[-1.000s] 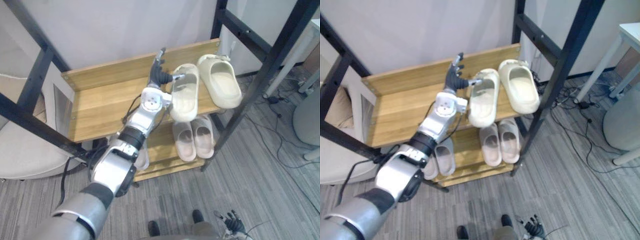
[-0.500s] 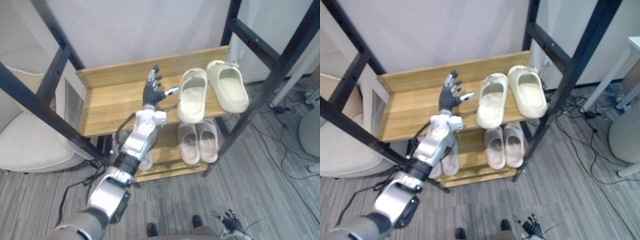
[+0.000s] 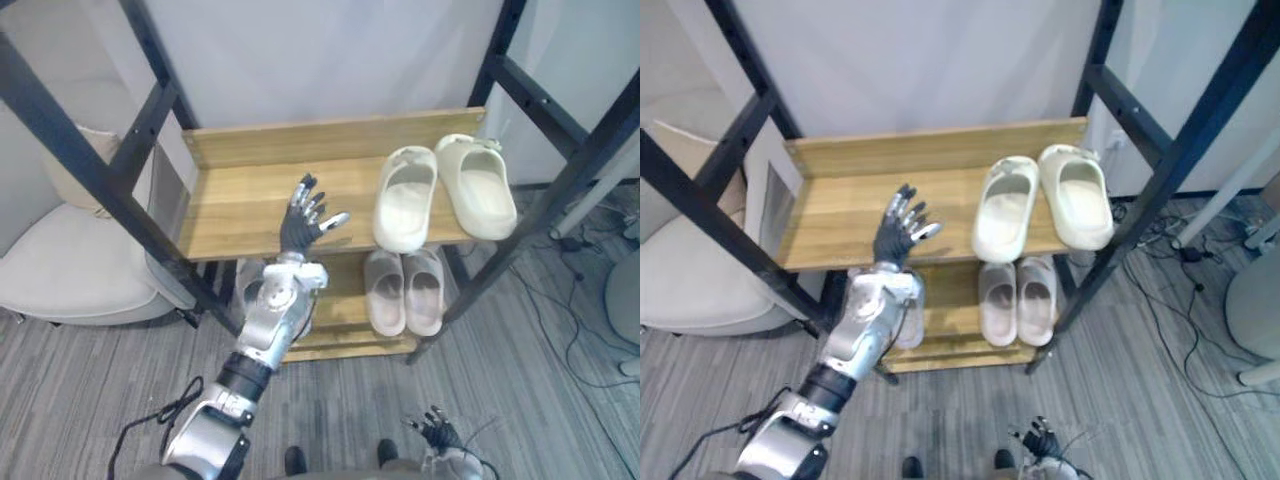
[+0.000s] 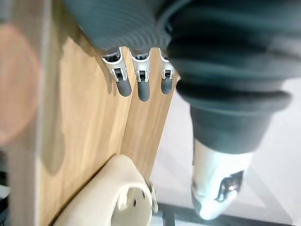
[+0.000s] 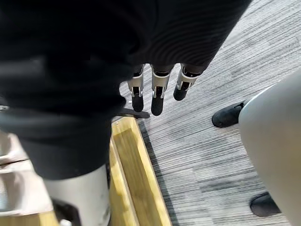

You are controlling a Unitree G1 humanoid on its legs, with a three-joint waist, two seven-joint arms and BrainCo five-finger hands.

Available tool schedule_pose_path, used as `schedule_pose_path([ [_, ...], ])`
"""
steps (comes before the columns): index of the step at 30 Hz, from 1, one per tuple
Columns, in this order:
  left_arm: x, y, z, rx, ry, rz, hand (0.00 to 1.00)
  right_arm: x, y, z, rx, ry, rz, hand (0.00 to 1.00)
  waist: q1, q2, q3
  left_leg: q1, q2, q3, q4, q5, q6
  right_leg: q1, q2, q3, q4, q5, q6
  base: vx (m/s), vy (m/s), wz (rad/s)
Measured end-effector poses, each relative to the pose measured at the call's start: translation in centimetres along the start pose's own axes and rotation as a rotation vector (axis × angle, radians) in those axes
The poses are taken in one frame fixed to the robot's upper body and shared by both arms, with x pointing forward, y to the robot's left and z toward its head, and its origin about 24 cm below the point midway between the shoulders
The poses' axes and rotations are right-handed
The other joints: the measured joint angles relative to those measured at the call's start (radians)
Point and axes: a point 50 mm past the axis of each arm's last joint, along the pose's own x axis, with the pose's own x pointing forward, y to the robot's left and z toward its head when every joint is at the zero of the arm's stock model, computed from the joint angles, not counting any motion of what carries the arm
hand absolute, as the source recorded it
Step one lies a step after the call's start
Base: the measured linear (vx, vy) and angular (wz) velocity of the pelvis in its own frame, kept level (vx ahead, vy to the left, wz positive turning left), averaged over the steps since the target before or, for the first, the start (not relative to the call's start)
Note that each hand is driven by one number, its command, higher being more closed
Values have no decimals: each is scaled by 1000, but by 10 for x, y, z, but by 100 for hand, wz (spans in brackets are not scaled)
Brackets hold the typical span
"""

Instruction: Organize the slippers on the shoe rack

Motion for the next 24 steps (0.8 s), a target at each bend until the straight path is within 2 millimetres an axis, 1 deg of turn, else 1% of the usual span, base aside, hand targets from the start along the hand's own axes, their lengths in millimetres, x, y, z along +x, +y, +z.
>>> schedule_pose_path([
  [2,-2,-2,-2,-4,8,-10,0,0,1,-1,-1,4,1,0,0,-4,0,4,0,-4,0,2,-1,11,1,-11,-1,0,0,-4,-27,11],
  [4,-9,-6,-5,-18,15,-38,0,1,2,-1,-6,9,5,0,2,-9,1,11,0,-7,0,2,-2,19,2,-16,-1,0,0,-30,-22,6],
  [6,-14,-12,-9,-22,31,-75,0,1,2,-3,-14,21,6,0,5,-13,-2,13,0,-15,0,3,-1,22,2,-22,-1,-1,-1,-56,-26,12],
  [7,-18,-19,-13,-23,44,-110,0,1,3,-3,-16,23,8,0,9,-17,-2,12,3,-24,0,4,-1,22,2,-32,-1,-2,-2,-65,-27,12],
  [12,-26,-34,-22,-28,82,-192,0,1,5,-3,-31,23,18,0,16,-25,-5,12,4,-28,0,6,-1,23,2,-36,-1,-2,-2,-48,-18,4],
  [14,-31,-40,-28,-30,110,-227,0,1,7,-3,-33,23,22,0,17,-30,-8,12,4,-29,-1,6,-1,23,2,-37,-2,-2,-2,0,0,0],
  [16,-37,-46,-40,-21,168,-253,0,1,7,-4,-35,26,23,0,17,-35,-11,11,2,-31,-1,6,-1,23,2,-38,-2,-4,-3,0,0,0],
  [20,-41,-50,-47,-13,199,-275,0,1,8,-6,-24,40,22,0,16,-42,-16,11,0,-34,0,7,-2,23,3,-41,-1,-5,-3,2,-5,1],
  [21,-44,-51,-54,-3,227,-279,0,1,9,-7,-29,45,21,0,15,-43,-17,10,-1,-38,-1,8,-2,24,3,-44,-1,-6,-2,3,-19,5],
  [24,-44,-55,-56,5,237,-291,0,2,9,-7,-29,50,14,0,14,-45,-17,9,-3,-43,-1,9,-2,26,2,-48,-1,-6,-2,-6,-15,6],
])
